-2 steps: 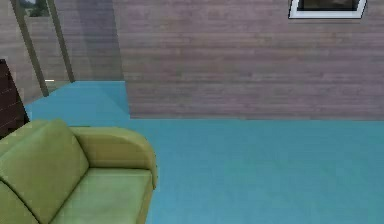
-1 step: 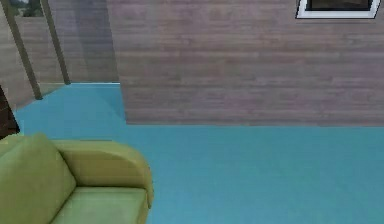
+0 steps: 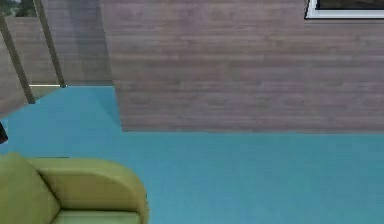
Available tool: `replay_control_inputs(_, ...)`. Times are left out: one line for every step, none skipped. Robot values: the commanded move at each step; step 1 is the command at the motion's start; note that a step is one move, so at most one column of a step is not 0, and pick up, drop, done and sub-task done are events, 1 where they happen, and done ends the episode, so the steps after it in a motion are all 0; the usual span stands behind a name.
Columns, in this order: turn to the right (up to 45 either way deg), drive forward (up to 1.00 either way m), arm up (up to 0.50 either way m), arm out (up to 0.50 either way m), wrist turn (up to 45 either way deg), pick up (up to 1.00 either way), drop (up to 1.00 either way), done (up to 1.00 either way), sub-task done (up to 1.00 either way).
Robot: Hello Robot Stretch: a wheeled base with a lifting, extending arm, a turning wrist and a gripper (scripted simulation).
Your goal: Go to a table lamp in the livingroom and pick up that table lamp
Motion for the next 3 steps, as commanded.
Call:
replay_control_inputs(45.0,0.0,0.0,0.0,0.0,0.0,0.0,0.0,0.0)
replay_control_inputs(45.0,0.0,0.0,0.0,0.0,0.0,0.0,0.0,0.0)
replay_control_inputs(0.0,0.3,0.0,0.0,0.0,0.0,0.0,0.0,0.0)
